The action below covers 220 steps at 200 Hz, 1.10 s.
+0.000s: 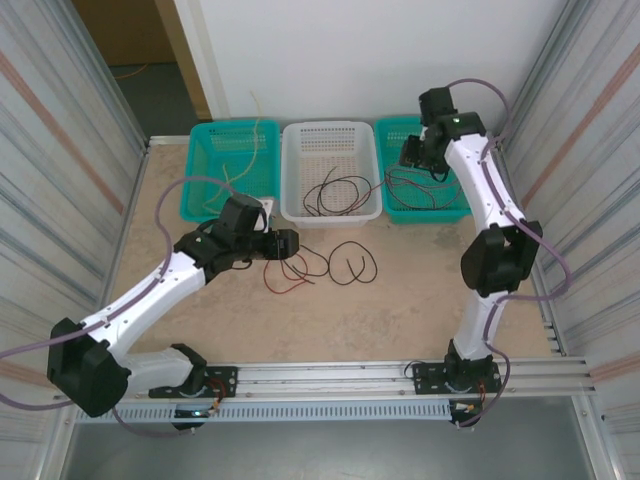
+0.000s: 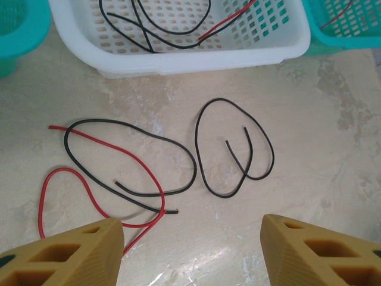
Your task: Untangle the cables
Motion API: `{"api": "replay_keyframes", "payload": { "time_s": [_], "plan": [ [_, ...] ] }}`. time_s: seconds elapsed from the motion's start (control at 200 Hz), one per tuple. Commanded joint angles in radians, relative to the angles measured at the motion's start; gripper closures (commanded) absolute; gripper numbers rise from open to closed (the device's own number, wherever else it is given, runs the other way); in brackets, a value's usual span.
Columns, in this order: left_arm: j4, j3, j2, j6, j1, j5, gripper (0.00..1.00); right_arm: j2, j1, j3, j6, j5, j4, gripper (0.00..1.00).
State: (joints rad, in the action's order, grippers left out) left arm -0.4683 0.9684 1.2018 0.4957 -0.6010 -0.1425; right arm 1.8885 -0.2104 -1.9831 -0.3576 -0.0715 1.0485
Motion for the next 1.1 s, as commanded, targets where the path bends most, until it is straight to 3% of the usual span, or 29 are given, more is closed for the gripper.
{"api": "replay_keyframes", "payload": {
  "time_s": [0.0,0.185,0.341,0.556,0.691,0.847,1.017,1.097],
  "plan": [
    [-0.017,0.033,0.002,-0.026,0.009,-0.017,0.38,-0.119,-0.055,0.08,-0.016,-0.022,-0.035,0.44],
    [-0.022,0.036,0.007,-0.041,0.012,-0.011,0.38,-0.149,-0.151,0.218,-0.095,-0.024,-0.093,0.43],
    [-0.029,0.028,0.008,-0.047,0.029,-0.012,0.38,-0.08,-0.194,0.218,-0.268,-0.146,-0.1,0.46],
    [-0.028,-0.004,0.004,-0.054,0.046,-0.024,0.39,0.059,-0.18,0.082,-0.304,-0.106,-0.105,0.5],
    [-0.023,-0.02,0.002,-0.061,0.05,-0.035,0.4,0.147,-0.15,-0.027,-0.267,-0.153,-0.056,0.5],
    [-0.012,-0.022,0.014,-0.065,0.05,-0.068,0.4,0.177,-0.03,-0.061,-0.295,-0.008,-0.105,0.59],
    [-0.031,0.004,0.059,-0.089,0.051,-0.087,0.41,0.255,0.029,-0.132,-0.28,0.153,-0.107,0.61],
    [-0.037,0.024,0.085,-0.095,0.05,-0.084,0.42,0.251,0.01,-0.122,-0.254,0.11,-0.09,0.6]
  ]
}}
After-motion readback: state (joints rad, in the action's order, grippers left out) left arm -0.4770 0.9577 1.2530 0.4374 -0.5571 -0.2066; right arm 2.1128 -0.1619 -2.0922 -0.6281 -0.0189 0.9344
